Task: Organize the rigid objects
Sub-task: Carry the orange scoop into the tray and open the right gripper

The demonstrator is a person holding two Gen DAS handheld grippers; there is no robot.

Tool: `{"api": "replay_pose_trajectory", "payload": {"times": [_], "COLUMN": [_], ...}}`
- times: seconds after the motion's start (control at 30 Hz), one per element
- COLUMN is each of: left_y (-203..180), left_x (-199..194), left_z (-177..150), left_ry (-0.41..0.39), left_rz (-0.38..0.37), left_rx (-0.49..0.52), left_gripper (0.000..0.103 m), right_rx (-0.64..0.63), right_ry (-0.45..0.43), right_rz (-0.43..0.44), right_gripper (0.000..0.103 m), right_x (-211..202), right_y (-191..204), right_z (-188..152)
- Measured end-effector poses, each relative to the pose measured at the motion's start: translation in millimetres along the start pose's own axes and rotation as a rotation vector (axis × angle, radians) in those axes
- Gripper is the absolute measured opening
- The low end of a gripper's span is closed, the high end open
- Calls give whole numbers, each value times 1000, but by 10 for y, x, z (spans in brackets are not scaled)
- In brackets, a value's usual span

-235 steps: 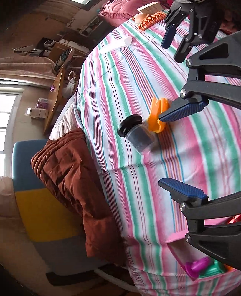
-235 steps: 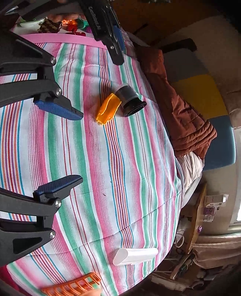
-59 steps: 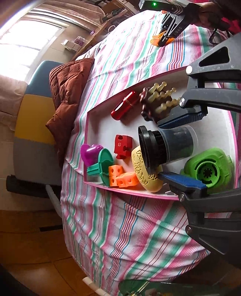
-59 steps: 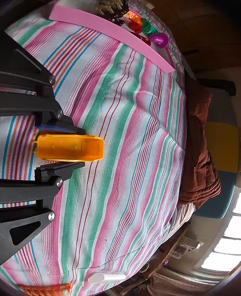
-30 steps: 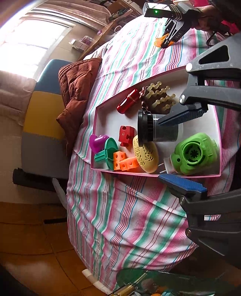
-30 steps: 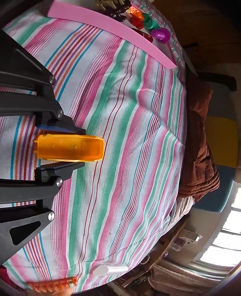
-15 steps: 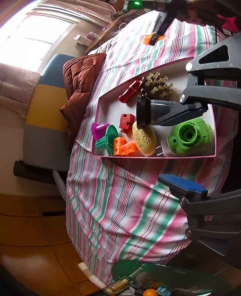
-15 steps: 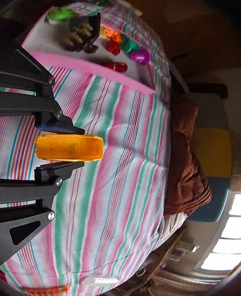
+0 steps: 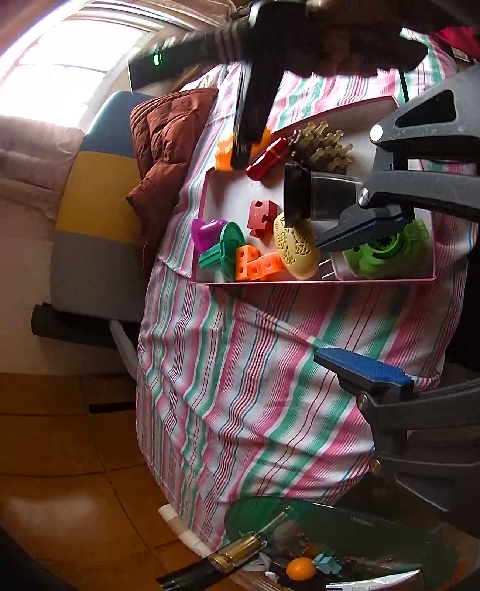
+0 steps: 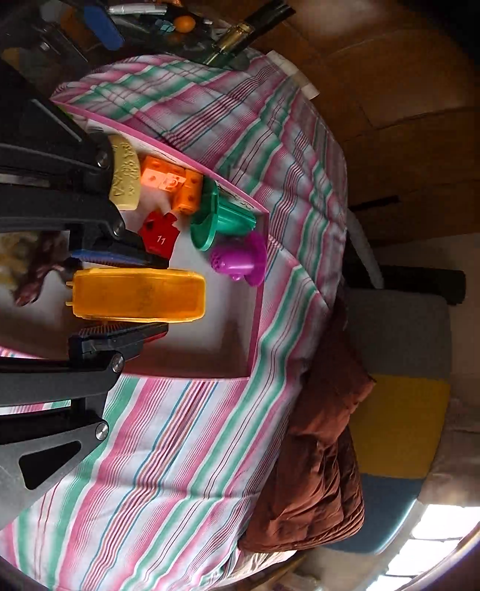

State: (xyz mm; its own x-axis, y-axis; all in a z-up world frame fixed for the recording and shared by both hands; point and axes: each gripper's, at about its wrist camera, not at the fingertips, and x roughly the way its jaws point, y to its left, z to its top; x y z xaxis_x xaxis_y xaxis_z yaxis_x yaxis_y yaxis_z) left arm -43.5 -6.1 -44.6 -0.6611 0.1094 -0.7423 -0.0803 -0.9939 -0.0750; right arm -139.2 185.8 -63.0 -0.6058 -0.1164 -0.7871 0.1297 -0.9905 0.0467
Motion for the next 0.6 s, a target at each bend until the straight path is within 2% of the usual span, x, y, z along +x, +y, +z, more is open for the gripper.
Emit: {"api": "replay_pose_trajectory", "payload": {"times": [0.27,0.6], "left_y": [50,39], "left_x": [6,-39], "left_z": [23,39], "left_ry": [0,-12], "left_rz": [27,24], "left_rx": [-7,-14], "left_gripper": [55,61], "right_rx": [12,33], "right_ry": [74,30], "right_rz": [-21,-26], "right_gripper": [27,28], "right_x": [347,248], "right_y": [63,39], "right_z": [-81,-137]}}
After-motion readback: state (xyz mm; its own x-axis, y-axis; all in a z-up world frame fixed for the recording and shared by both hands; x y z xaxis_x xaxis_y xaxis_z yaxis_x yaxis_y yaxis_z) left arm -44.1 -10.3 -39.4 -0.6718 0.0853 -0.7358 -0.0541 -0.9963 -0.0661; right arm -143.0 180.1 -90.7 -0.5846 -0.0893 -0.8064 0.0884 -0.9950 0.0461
